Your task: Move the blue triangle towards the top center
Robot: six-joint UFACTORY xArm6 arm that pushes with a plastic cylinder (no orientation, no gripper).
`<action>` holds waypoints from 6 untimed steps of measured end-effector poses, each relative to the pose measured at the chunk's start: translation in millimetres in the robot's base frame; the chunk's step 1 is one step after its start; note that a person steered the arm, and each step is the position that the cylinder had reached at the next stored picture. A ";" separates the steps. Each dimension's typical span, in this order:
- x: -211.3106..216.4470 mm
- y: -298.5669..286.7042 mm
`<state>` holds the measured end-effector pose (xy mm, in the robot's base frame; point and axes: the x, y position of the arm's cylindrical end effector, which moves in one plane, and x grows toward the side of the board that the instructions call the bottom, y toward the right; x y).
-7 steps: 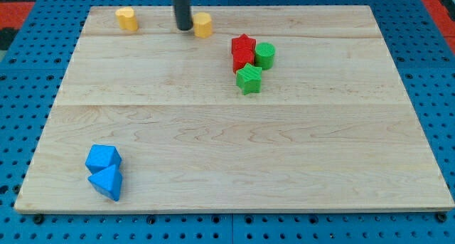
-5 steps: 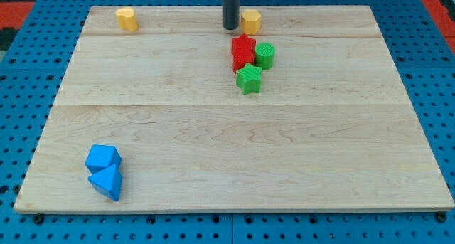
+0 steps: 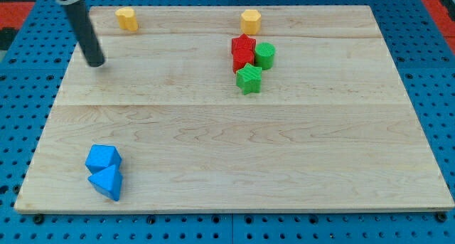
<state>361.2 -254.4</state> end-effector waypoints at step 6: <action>226.0 131.7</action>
<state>587.3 -122.7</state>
